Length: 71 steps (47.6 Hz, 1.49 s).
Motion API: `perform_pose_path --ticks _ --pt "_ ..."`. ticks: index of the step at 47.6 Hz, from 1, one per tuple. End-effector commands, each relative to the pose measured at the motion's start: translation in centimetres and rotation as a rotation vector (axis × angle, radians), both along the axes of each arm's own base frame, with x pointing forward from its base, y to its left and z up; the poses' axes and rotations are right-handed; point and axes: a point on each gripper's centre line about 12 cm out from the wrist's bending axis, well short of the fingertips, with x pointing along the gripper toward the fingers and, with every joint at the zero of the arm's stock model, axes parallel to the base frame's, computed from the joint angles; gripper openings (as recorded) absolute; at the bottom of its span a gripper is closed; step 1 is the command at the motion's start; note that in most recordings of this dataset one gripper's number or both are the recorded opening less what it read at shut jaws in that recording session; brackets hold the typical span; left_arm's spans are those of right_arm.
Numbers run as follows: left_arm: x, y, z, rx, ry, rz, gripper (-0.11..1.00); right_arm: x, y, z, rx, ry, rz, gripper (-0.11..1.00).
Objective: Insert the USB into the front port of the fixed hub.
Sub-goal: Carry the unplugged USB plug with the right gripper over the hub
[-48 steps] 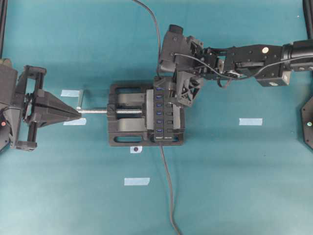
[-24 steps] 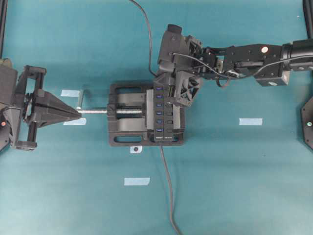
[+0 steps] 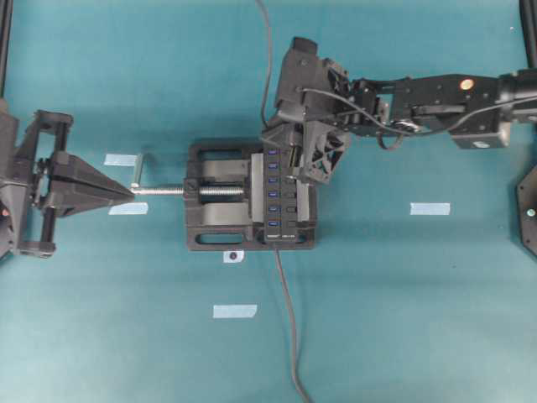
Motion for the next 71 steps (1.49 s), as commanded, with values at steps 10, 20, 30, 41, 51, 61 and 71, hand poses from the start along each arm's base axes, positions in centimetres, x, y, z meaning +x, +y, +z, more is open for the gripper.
perform_pose_path --ticks 10,20,30,41,51,61,71 --pt "-0.8 0.0 0.5 -0.011 -0.039 0.002 0.0 -0.3 1.5 4.5 0.007 -0.117 0.013 0.06" --pt "-1.0 0.0 0.5 -0.028 -0.041 0.007 0.0 -0.9 2.8 5.1 0.021 -0.092 0.038 0.06" --pt "-1.0 0.0 0.6 -0.028 -0.043 0.007 0.0 -1.1 4.1 5.6 0.024 -0.091 0.068 0.06" --pt "-0.9 0.0 0.6 -0.029 -0.045 0.007 0.0 -1.0 5.3 5.8 0.038 -0.095 0.092 0.06" --pt "-0.9 0.0 0.6 -0.029 -0.045 0.007 0.0 -0.9 6.9 5.8 0.041 -0.102 0.131 0.06" --pt "-0.9 0.0 0.8 -0.029 -0.048 0.007 0.0 -0.8 8.2 5.8 0.053 -0.104 0.157 0.06" --pt "-0.9 0.0 0.7 -0.029 -0.046 0.007 0.0 -1.0 9.1 5.4 0.06 -0.093 0.177 0.06"
